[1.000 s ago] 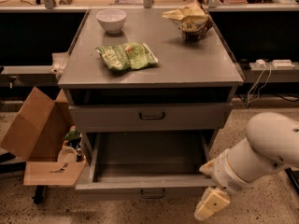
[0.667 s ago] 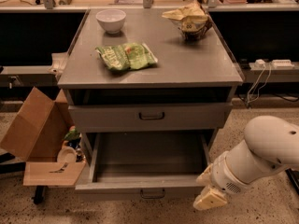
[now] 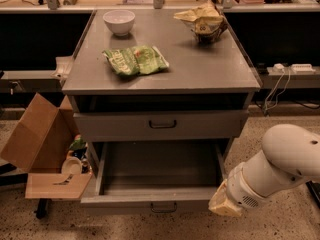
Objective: Close middle drawer
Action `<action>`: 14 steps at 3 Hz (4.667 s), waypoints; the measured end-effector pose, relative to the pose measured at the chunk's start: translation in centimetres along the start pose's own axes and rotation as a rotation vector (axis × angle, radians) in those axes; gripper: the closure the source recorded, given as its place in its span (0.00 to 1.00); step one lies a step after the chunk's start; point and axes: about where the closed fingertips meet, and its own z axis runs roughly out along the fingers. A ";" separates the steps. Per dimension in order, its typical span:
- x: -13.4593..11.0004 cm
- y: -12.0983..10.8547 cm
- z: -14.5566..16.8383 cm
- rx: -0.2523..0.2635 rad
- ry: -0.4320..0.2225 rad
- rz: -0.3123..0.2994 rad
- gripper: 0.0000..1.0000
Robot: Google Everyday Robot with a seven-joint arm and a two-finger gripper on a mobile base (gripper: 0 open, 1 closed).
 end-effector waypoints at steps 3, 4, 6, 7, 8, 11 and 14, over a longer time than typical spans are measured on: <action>7.1 -5.5 14.4 0.006 -0.018 0.252 1.00; 8.8 -8.5 18.6 0.019 -0.036 0.359 1.00; 8.1 -13.0 21.3 0.052 -0.113 0.435 1.00; 7.1 -14.1 21.6 0.056 -0.143 0.431 1.00; 7.1 -14.2 21.7 0.056 -0.144 0.431 1.00; 6.6 -15.9 21.4 0.097 -0.180 0.426 1.00; 4.8 -17.9 21.9 0.100 -0.238 0.389 1.00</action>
Offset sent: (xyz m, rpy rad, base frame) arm 0.0236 -0.0185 -0.2151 0.0097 0.1149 -0.2843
